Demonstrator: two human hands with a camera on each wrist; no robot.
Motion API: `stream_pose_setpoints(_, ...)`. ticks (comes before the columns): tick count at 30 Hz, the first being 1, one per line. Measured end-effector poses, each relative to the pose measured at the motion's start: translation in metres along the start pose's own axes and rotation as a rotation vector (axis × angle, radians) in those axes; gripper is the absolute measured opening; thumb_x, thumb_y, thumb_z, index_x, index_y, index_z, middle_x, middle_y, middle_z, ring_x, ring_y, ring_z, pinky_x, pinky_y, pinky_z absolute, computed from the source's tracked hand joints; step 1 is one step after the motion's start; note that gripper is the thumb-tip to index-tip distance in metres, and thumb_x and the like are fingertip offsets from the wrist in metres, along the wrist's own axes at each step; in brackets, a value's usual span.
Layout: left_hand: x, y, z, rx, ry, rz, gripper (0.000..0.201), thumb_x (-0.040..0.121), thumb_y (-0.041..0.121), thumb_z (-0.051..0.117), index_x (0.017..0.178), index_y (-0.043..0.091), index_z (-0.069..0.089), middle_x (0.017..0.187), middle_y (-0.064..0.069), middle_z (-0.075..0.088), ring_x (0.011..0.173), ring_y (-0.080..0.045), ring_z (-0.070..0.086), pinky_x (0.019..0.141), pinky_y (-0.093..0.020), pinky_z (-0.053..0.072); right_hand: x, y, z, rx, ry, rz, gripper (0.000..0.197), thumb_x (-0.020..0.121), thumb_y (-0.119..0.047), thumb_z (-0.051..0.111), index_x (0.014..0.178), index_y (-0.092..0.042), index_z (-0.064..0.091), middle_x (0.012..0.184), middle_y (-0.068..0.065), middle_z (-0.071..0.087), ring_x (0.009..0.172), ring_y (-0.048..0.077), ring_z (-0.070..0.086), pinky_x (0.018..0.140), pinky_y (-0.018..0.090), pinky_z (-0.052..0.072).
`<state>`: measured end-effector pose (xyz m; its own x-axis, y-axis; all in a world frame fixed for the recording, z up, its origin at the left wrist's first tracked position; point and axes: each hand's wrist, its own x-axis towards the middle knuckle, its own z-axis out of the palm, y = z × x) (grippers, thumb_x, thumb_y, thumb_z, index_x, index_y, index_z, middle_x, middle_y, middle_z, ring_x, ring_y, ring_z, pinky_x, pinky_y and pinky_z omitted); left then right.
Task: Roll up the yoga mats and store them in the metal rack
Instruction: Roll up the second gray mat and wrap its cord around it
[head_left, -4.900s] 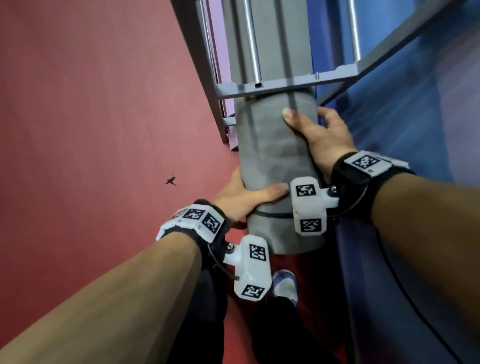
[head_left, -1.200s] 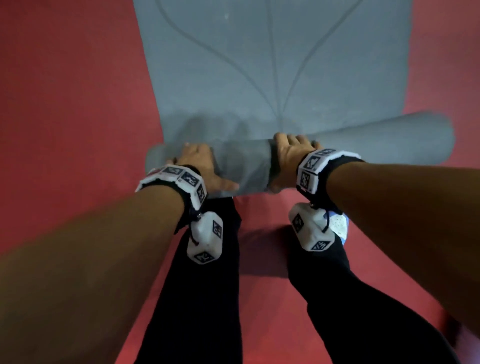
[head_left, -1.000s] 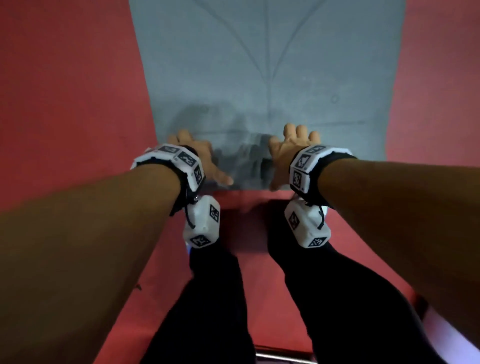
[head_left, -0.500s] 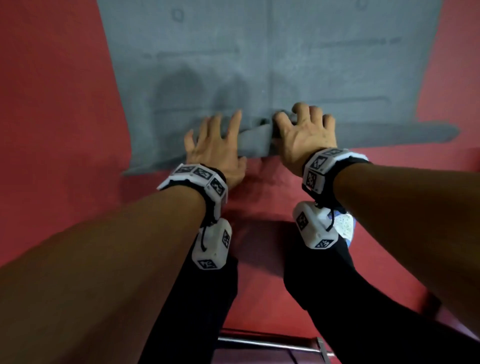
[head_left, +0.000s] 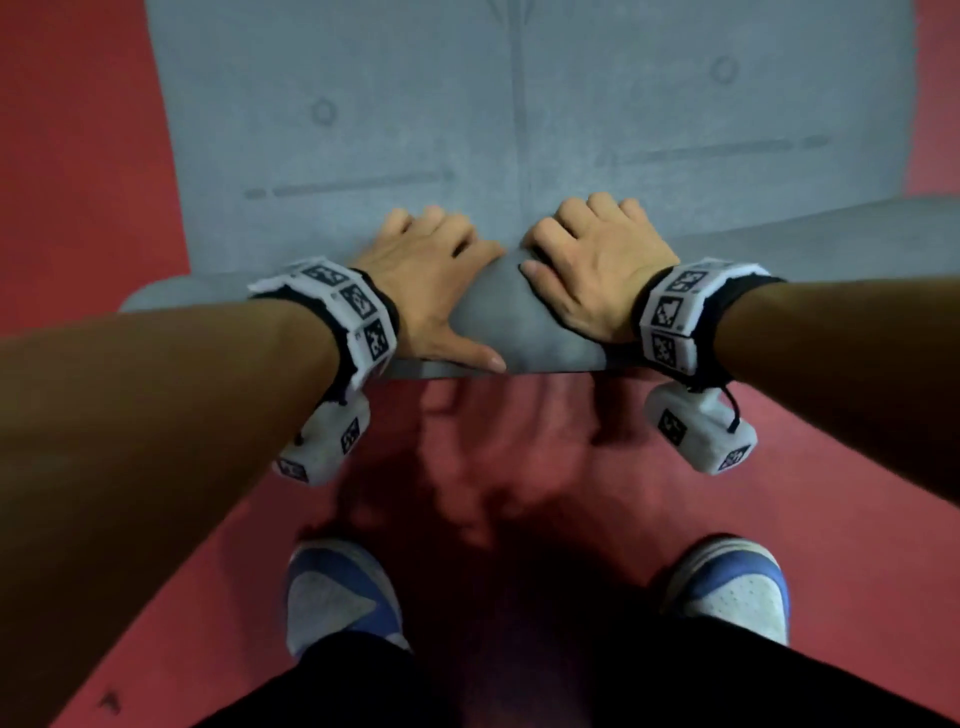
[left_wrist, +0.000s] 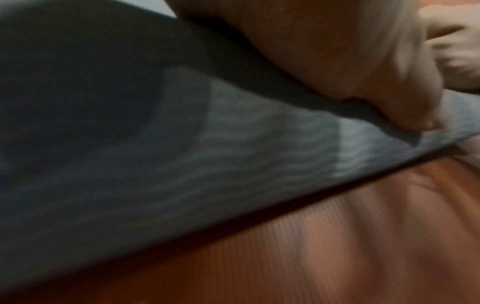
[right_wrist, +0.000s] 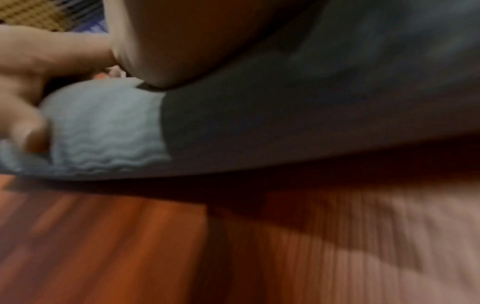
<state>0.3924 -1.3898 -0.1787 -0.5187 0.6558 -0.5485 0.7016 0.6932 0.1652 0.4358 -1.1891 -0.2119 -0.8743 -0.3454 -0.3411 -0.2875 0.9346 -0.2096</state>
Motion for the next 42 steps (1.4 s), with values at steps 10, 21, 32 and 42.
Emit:
stream_pose_setpoints(10,-0.014,0.019,-0.022,0.077,-0.229,0.078,0.072,0.078,0.073,0.057,0.122,0.016,0.054,0.115,-0.011,0.054,0.105,-0.031,0.057,0.086,-0.038,0.048,-0.021,-0.013,-0.046,-0.149,-0.297,-0.182,0.103,0.056,-0.098,0.021,0.111,-0.016,0.053,0.108,0.006,0.054,0.1,0.031,0.057,0.076,0.038,0.048)
stream_pose_setpoints(21,-0.038,0.035,-0.067,0.134,-0.138,-0.13,0.084,0.072,0.076,0.063,0.126,0.013,0.049,0.12,-0.012,0.055,0.106,-0.033,0.056,0.087,-0.039,0.046,-0.001,-0.039,-0.095,0.003,-0.308,-0.047,0.067,0.07,-0.05,0.077,0.118,-0.01,0.052,0.103,0.016,0.063,0.089,0.035,0.06,0.068,0.035,0.045)
stream_pose_setpoints(32,-0.025,0.054,-0.022,-0.037,-0.126,-0.23,0.056,0.078,0.029,0.068,0.124,0.02,0.04,0.107,-0.009,0.062,0.092,-0.033,0.062,0.076,-0.043,0.055,-0.039,-0.024,-0.057,-0.053,-0.337,0.168,0.081,0.057,-0.057,0.083,0.115,-0.019,0.04,0.109,0.009,0.055,0.094,0.033,0.059,0.074,0.04,0.05)
stream_pose_setpoints(42,-0.02,0.041,-0.022,-0.13,-0.213,-0.238,0.05,0.071,0.028,0.076,0.111,0.031,0.045,0.091,0.001,0.061,0.08,-0.025,0.058,0.069,-0.034,0.05,-0.039,-0.02,-0.057,-0.061,-0.297,0.084,0.069,0.067,-0.057,0.076,0.118,-0.021,0.047,0.109,0.006,0.063,0.096,0.029,0.061,0.075,0.035,0.047)
